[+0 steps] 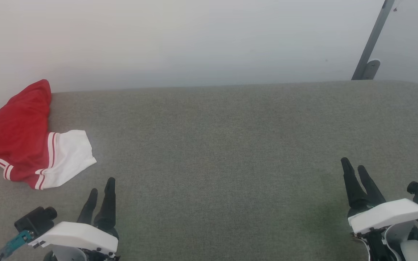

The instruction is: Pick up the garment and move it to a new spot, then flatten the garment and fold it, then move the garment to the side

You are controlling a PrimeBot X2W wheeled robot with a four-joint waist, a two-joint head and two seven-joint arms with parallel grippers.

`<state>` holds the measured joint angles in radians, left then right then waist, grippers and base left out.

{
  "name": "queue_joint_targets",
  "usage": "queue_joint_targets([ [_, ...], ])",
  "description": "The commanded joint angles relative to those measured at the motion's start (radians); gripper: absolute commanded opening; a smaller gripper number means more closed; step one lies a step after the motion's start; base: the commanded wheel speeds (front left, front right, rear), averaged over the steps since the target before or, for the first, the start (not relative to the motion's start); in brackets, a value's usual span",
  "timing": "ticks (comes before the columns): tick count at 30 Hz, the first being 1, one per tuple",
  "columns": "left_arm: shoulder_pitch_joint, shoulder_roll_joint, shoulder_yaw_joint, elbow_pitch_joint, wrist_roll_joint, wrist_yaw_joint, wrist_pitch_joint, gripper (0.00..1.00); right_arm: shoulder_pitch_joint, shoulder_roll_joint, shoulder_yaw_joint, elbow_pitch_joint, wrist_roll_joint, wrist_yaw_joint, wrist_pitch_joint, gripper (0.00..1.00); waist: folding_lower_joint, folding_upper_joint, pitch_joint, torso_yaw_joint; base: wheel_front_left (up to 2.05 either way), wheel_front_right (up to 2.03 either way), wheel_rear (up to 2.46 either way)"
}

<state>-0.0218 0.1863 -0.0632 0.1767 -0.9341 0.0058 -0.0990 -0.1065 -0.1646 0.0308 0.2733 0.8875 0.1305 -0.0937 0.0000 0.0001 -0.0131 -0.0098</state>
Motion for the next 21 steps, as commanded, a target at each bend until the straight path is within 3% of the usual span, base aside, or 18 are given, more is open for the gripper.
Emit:
queue_joint_targets([
  [1, -0.005, 0.014, -0.004, -0.015, 0.03, 0.005, -0.01, 1.0, -0.02, -0.01, 0.003, -0.011, -0.024, 0.0, -0.011, 1.0, 0.0, -0.0001, -0.001, 0.0, 0.0, 0.0, 0.0],
  [21, 0.012, 0.035, 0.01, -0.037, 0.237, 0.008, -0.063, 1.0, -0.014, -0.037, -0.001, -0.034, -0.21, 0.0, -0.059, 1.0, 0.0, -0.0001, -0.003, -0.002, 0.0, 0.0, 0.0],
])
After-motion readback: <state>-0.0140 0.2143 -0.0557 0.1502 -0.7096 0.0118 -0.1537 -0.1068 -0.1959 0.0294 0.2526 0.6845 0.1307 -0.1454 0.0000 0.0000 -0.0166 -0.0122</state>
